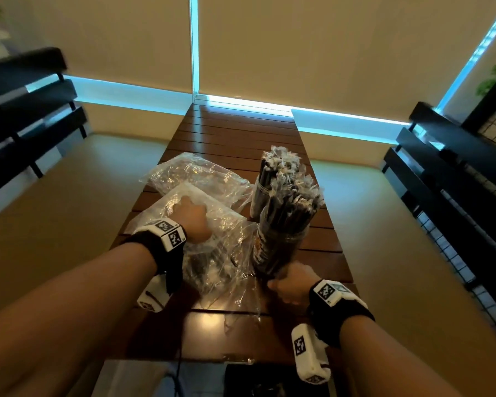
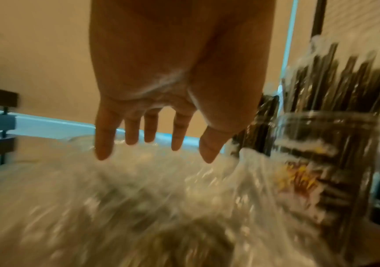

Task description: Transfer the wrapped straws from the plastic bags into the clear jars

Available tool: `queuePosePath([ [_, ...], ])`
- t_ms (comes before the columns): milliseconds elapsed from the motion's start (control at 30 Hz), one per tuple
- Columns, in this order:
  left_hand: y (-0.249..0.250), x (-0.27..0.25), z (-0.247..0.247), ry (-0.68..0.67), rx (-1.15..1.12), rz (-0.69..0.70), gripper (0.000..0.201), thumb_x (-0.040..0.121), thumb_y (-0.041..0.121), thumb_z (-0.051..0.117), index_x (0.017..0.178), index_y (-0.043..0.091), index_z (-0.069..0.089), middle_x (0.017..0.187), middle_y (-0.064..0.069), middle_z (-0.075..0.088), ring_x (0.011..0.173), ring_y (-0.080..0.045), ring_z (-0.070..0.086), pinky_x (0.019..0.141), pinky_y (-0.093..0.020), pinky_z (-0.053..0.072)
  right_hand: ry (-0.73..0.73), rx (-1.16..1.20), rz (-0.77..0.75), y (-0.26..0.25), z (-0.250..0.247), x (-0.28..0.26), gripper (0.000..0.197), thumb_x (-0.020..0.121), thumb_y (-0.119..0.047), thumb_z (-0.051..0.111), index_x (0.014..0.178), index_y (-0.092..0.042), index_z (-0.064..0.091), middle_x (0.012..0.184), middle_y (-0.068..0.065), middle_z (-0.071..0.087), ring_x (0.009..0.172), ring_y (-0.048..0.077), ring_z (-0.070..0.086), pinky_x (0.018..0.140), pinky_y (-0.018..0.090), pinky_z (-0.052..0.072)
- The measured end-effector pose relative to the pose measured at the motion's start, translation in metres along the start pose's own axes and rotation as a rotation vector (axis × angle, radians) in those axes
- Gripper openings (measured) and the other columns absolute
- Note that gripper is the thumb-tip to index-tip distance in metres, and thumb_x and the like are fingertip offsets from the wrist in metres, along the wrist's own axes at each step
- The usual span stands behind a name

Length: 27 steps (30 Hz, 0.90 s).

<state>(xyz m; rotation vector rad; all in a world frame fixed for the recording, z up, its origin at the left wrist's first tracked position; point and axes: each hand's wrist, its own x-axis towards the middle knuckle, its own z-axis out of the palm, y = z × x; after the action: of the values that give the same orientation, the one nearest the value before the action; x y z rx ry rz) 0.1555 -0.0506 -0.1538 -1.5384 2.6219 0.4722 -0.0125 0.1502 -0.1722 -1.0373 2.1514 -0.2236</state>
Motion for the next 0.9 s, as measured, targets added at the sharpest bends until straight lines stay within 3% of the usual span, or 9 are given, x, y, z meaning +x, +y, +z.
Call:
queuePosePath([
  [100, -0.026, 0.0, 0.023, -0.055, -0.031, -0.096, 0.075, 0.082, 0.038, 0.056, 0.146, 0.01, 0.03, 0.15, -0.025, 0.029, 0.133, -0.042, 0.038, 0.112, -0.045, 0.036, 0.103, -0.095, -0.26, -0.036, 0.02, 0.009, 0.016, 0.091, -0.024, 0.057, 0.089, -0.014, 0.07, 0.097, 0.009, 0.071, 0.093, 0.025, 0.067, 0.082, 0.03, 0.052],
  [200, -0.044, -0.004, 0.035, -0.08, -0.105, -0.094, 0.056, 0.091, 0.032, 0.056, 0.139, 0.008, 0.04, 0.149, -0.024, 0.03, 0.137, -0.04, 0.034, 0.111, -0.043, 0.037, 0.217, -0.158, -0.391, -0.066, 0.038, 0.022, 0.016, 0.091, -0.016, 0.054, 0.099, -0.011, 0.067, 0.106, 0.011, 0.068, 0.102, 0.028, 0.063, 0.084, 0.031, 0.048],
  [267, -0.051, -0.008, 0.036, -0.067, -0.152, -0.062, 0.051, 0.09, 0.025, 0.059, 0.135, 0.008, 0.044, 0.147, -0.022, 0.033, 0.134, -0.037, 0.037, 0.11, -0.042, 0.038, 0.275, -0.165, -0.427, -0.081, 0.046, 0.031, 0.014, 0.089, -0.015, 0.057, 0.1, -0.01, 0.065, 0.108, 0.013, 0.067, 0.102, 0.032, 0.062, 0.084, 0.033, 0.049],
  [367, -0.065, -0.008, 0.039, -0.055, -0.215, -0.015, 0.061, 0.084, 0.023, 0.065, 0.14, 0.011, 0.042, 0.146, -0.021, 0.036, 0.132, -0.036, 0.042, 0.109, -0.04, 0.039, 0.278, -0.181, -0.377, -0.095, 0.054, 0.046, 0.021, 0.093, -0.017, 0.054, 0.105, -0.004, 0.066, 0.114, 0.018, 0.065, 0.105, 0.035, 0.062, 0.086, 0.035, 0.049],
  [533, -0.074, -0.01, 0.041, -0.058, -0.233, -0.007, 0.065, 0.087, 0.023, 0.066, 0.144, 0.012, 0.037, 0.142, -0.019, 0.039, 0.129, -0.036, 0.046, 0.108, -0.036, 0.037, 0.233, -0.146, -0.299, -0.111, 0.058, 0.061, 0.03, 0.098, -0.025, 0.05, 0.105, -0.003, 0.07, 0.111, 0.016, 0.068, 0.101, 0.031, 0.063, 0.074, 0.027, 0.043],
  [700, -0.079, -0.009, 0.043, -0.073, -0.243, -0.014, 0.062, 0.087, 0.023, 0.064, 0.143, 0.011, 0.039, 0.145, -0.018, 0.035, 0.13, -0.036, 0.047, 0.11, -0.038, 0.038, 0.083, -0.108, -0.271, -0.122, 0.056, 0.073, 0.031, 0.096, -0.026, 0.054, 0.117, -0.008, 0.067, 0.124, 0.011, 0.063, 0.116, 0.028, 0.057, 0.091, 0.026, 0.043],
  [800, -0.079, -0.007, 0.043, -0.07, -0.233, -0.006, 0.055, 0.089, 0.023, 0.061, 0.139, 0.01, 0.041, 0.142, -0.018, 0.037, 0.125, -0.036, 0.05, 0.107, -0.039, 0.04, 0.008, -0.114, -0.259, -0.129, 0.055, 0.08, 0.025, 0.094, -0.024, 0.054, 0.105, -0.006, 0.069, 0.109, 0.012, 0.065, 0.11, 0.028, 0.058, 0.088, 0.027, 0.044],
  [900, -0.079, -0.005, 0.041, -0.087, -0.215, -0.007, 0.053, 0.088, 0.023, 0.062, 0.137, 0.011, 0.043, 0.137, -0.016, 0.038, 0.12, -0.035, 0.053, 0.103, -0.04, 0.044, -0.043, -0.122, -0.256, -0.135, 0.052, 0.082, 0.023, 0.093, -0.021, 0.056, 0.106, -0.006, 0.068, 0.116, 0.013, 0.065, 0.112, 0.028, 0.058, 0.095, 0.032, 0.047],
])
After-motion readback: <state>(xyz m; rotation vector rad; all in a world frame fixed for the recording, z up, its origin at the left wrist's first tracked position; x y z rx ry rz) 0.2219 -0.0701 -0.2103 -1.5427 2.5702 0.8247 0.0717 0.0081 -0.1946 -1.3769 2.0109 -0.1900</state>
